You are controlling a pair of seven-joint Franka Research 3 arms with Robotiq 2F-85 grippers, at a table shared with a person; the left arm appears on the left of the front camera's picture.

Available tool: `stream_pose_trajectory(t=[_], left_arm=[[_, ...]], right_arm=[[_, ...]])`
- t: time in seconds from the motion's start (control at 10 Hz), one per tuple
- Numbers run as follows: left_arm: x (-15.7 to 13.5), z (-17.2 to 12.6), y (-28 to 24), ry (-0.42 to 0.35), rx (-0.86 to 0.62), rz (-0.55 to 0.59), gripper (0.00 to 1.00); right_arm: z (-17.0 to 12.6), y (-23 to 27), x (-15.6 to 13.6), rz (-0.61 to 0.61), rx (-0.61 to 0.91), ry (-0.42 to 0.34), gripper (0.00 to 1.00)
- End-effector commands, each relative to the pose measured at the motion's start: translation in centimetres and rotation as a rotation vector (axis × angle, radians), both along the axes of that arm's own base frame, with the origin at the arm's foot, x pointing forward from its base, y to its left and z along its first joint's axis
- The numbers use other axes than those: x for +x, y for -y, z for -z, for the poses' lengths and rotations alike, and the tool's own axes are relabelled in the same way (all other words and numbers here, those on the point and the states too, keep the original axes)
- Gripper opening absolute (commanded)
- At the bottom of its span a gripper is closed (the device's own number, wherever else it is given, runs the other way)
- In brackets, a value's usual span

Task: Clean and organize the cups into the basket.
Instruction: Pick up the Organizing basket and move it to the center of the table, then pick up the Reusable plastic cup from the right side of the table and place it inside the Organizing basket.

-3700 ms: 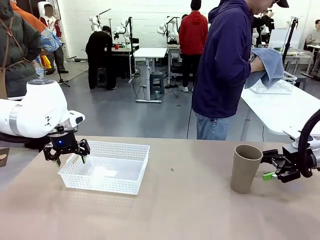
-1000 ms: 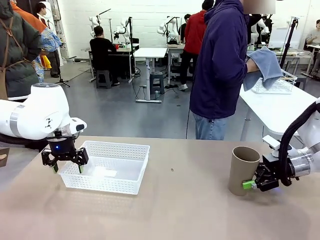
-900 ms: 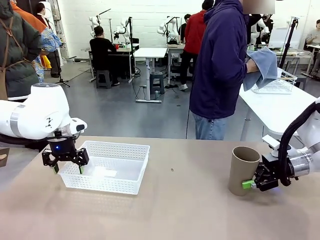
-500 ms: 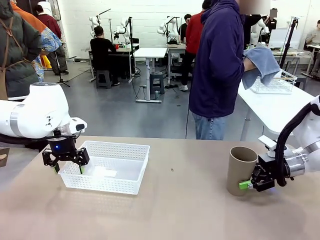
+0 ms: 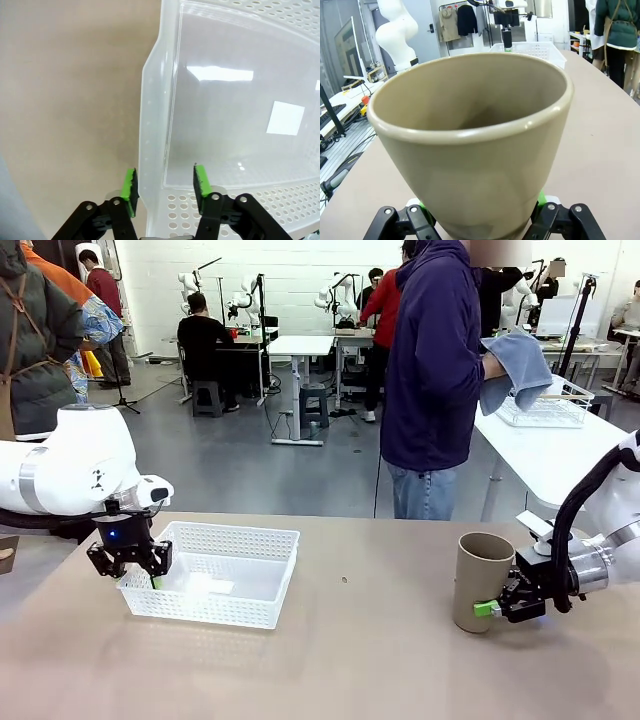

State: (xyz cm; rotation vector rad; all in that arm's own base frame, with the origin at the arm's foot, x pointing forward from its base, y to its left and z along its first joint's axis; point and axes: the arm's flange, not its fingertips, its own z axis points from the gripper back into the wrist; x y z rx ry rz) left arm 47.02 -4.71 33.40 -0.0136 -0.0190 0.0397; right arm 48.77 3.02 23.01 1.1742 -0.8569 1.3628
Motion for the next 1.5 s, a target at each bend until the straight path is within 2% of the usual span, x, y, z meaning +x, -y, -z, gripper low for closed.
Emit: stream_pose_trajectory(t=[0.0,0.1,0.2,0.3,0.4,0.5,0.6,0.8,1.0,1.3,1.4], left_arm=[[-0.2,-0.4,-0.3,-0.017,-0.025,0.016,0.00],[-0.1,-0.4,-0.3,-0.023,-0.028,0.016,0.10],[0.0,-0.3,-0.4,-0.029,-0.033,0.013,0.01],[0.1,-0.3,-0.4,-0.031,-0.035,0.011,0.00],[0.1,-0.3,-0.4,-0.033,-0.038,0.011,0.00],[0.1,-0.3,-0.4,-0.039,-0.042,0.009,0.00],[0.1,-0.3,-0.3,-0.042,-0.044,0.006,0.00],[-0.3,-0.1,0.1,-0.029,-0.045,0.000,0.00],[-0.8,-0.2,1.8,-0.041,-0.027,0.024,0.00],[-0.4,-0.4,6.8,-0.041,0.011,0.083,0.00],[-0.2,-0.5,8.7,-0.033,0.009,0.033,0.00]], right_arm=[[0.4,0.1,0.1,-0.017,0.012,0.010,0.00],[0.4,0.1,0.1,-0.019,0.011,0.012,0.00],[0.4,0.1,0.1,-0.021,0.008,0.012,0.25],[0.4,0.1,0.1,-0.021,0.006,0.015,0.25],[0.4,0.1,0.1,-0.024,0.004,0.016,0.00],[0.5,0.1,0.1,-0.026,0.003,0.018,0.25],[0.5,0.2,0.1,-0.025,0.000,0.021,0.00],[0.3,0.2,0.0,0.011,-0.018,0.010,0.00],[-3.5,0.3,-0.5,0.084,-0.043,-0.003,0.00],[-11.8,1.1,-1.4,0.162,-0.018,0.059,0.00],[-14.0,1.2,-1.5,0.175,-0.012,0.090,0.00]])
